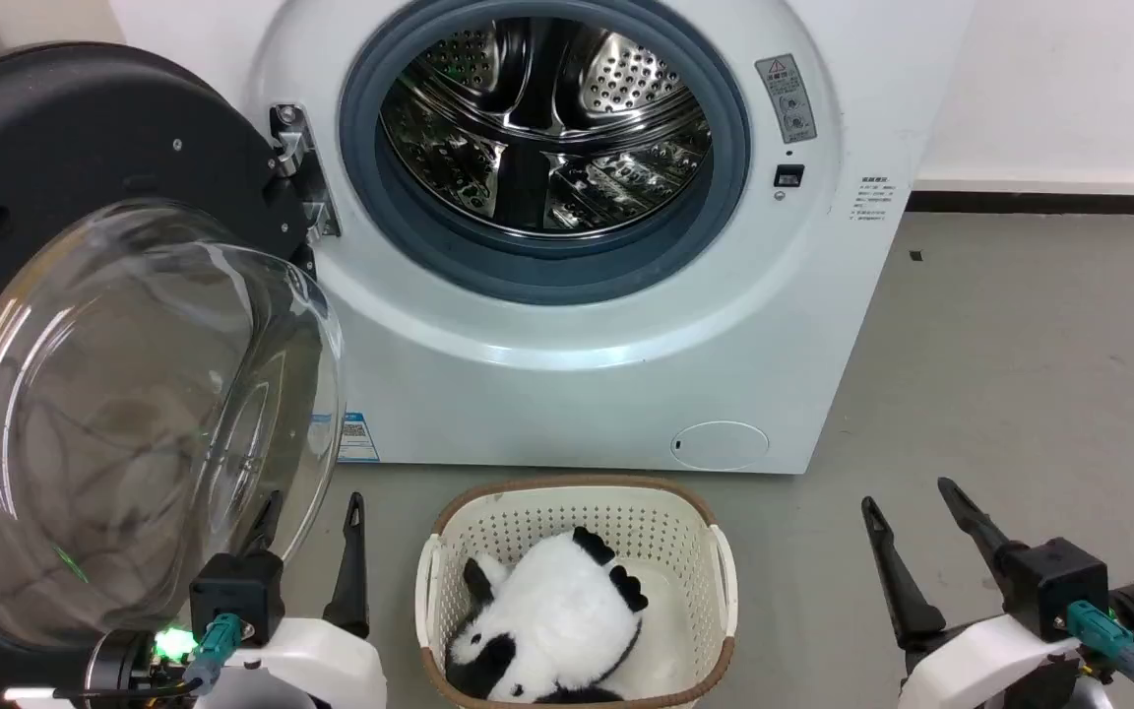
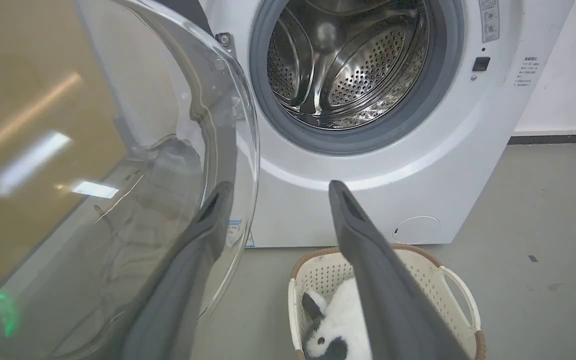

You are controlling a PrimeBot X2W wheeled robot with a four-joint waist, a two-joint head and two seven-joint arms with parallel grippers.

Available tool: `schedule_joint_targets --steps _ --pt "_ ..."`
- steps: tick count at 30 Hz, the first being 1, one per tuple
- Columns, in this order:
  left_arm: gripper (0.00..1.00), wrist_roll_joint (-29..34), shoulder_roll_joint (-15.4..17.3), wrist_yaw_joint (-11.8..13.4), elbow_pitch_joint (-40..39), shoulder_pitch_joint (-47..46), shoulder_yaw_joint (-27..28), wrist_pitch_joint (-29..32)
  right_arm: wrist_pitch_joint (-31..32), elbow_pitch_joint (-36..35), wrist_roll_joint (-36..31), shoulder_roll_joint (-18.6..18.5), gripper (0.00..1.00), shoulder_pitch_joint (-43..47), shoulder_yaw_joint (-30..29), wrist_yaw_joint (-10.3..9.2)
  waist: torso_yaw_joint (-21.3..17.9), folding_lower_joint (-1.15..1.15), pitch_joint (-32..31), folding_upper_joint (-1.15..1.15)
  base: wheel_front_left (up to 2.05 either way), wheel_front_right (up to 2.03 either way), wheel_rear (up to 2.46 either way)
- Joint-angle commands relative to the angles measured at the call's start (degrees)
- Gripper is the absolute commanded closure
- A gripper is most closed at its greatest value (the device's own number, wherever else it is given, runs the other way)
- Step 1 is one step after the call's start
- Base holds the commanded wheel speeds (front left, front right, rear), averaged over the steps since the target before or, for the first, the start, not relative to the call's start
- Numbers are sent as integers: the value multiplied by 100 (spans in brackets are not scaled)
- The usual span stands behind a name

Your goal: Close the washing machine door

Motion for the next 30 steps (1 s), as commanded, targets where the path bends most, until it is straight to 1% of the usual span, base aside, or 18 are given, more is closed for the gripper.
schedule_joint_targets --steps 1,16,30 --pt "0 -17 0 3 -2 4 -10 -28 -28 2 28 1 0 5 -9 0 -1 0 2 0 0 0 0" --pt "0 -121 0 19 -30 37 -52 -208 -207 -74 183 4 0 41 -48 -1 80 0 13 0 0 0 0" --pt "0 -210 1 28 -81 73 -72 -376 -374 -150 284 7 0 86 -11 -1 455 0 7 0 0 0 0"
